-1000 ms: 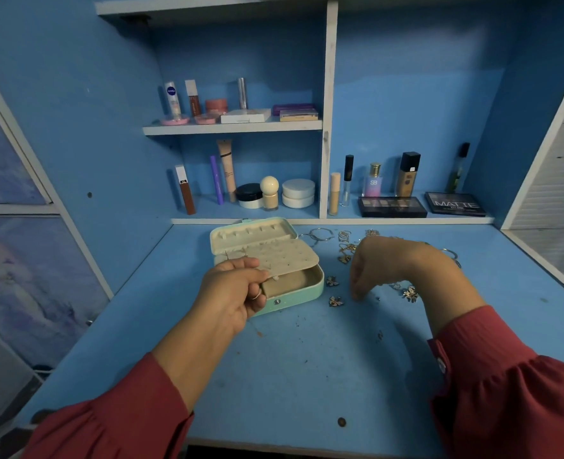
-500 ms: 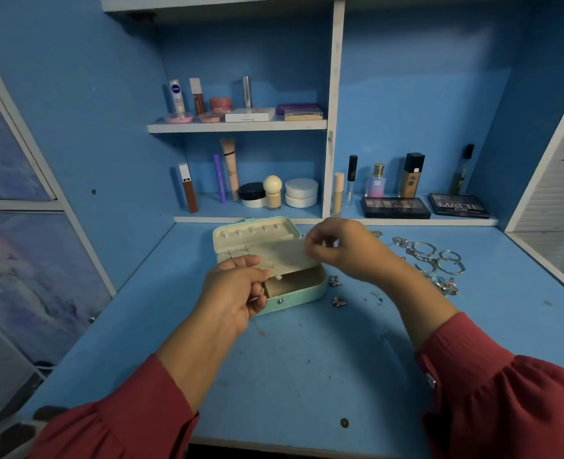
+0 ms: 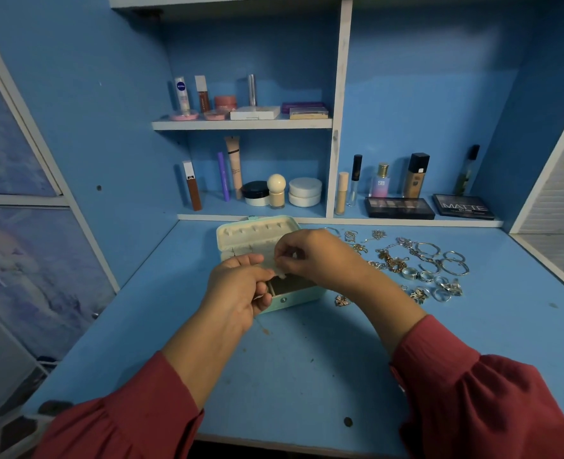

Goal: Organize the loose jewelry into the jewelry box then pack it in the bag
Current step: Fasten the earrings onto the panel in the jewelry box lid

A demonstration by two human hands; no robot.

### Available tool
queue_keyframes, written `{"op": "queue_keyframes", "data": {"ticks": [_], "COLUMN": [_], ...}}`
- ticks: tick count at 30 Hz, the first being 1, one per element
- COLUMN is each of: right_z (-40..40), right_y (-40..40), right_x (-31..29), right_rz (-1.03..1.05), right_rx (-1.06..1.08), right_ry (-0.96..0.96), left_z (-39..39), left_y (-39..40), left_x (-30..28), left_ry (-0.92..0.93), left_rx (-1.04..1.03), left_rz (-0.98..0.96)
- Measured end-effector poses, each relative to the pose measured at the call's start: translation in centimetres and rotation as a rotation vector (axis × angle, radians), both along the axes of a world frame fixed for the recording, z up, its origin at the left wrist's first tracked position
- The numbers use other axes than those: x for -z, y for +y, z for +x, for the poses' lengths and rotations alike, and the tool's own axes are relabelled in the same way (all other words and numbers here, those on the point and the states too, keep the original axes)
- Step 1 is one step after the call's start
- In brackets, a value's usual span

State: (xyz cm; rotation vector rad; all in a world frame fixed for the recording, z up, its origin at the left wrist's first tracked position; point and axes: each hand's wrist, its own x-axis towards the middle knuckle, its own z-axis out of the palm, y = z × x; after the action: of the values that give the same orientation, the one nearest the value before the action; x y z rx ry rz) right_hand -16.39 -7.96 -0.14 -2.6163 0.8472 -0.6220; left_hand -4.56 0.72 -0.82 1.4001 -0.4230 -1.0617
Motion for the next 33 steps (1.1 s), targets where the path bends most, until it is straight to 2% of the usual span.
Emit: {"op": "queue_keyframes", "data": {"ticks": [21,28,33], "right_z": [1.2,0.3,0.3], "right_y": [-0.4,-0.6,-0.3], "right_x": [-2.9,-3.1,-2.9], "right_rz": [-0.066,0.056,0.014], "right_rx": [-0.074,-0.079,-0.059], "right_ry": [0.365,0.257,0.215], "left_z": [-0.2,-0.3,-0.3], "left_y": [0.2,0.4,0.4], "left_x": [0.0,-0.2,-0.2], "left_ry": [-0.011,-0.020,-0.018], "left_rx": [-0.053,-0.039,-0.037], "left_rz": [0.017,0.000,0.002]}}
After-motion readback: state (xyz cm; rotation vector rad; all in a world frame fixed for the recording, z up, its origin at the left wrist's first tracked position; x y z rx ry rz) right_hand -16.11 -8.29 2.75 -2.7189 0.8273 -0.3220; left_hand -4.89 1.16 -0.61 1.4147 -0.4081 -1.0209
